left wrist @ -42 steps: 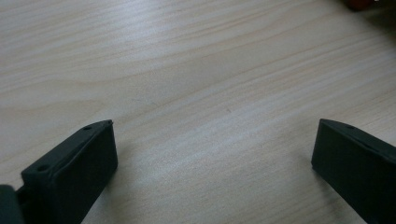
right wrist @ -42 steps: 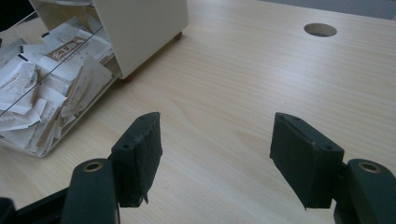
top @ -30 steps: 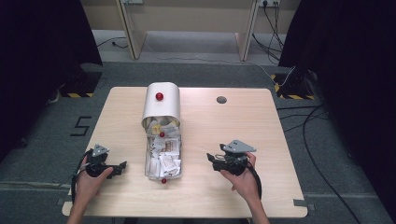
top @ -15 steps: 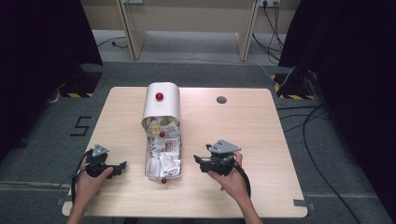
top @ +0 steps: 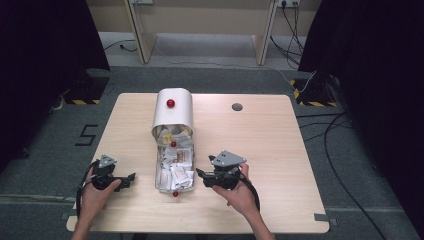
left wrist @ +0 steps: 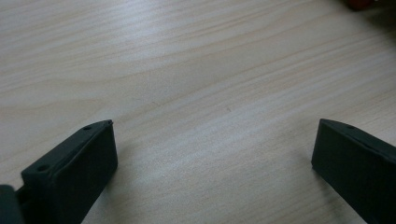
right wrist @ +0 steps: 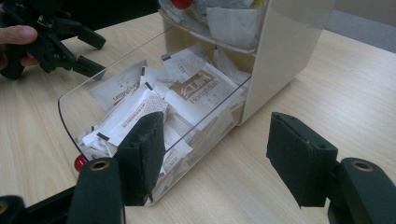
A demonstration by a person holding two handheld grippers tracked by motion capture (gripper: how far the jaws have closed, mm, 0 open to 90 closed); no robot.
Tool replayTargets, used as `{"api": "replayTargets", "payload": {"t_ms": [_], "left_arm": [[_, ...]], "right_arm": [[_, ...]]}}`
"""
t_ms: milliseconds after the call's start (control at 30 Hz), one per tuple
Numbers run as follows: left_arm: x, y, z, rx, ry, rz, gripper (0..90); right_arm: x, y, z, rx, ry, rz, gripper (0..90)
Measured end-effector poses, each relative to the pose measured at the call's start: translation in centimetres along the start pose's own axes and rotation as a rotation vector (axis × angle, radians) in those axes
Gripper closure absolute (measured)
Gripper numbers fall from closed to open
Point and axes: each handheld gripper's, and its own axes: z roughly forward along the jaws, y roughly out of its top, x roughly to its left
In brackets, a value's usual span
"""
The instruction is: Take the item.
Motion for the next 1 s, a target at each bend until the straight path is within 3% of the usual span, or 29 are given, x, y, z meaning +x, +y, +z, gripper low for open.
{"api": "replayTargets", "payload": {"t_ms": [567,1000], "left_arm": [[0.0,0.0,0.0,0.0,0.001,-0.001,0.0],[0.0,0.0,0.0,0.0,0.001,-0.001,0.0]], "right_arm": [[1.6,1.1,0.9,-0.017,0.052,-0.024,38.4],[2.7,1.0,2.9,0.012,0.099,-0.064,44.6]]}}
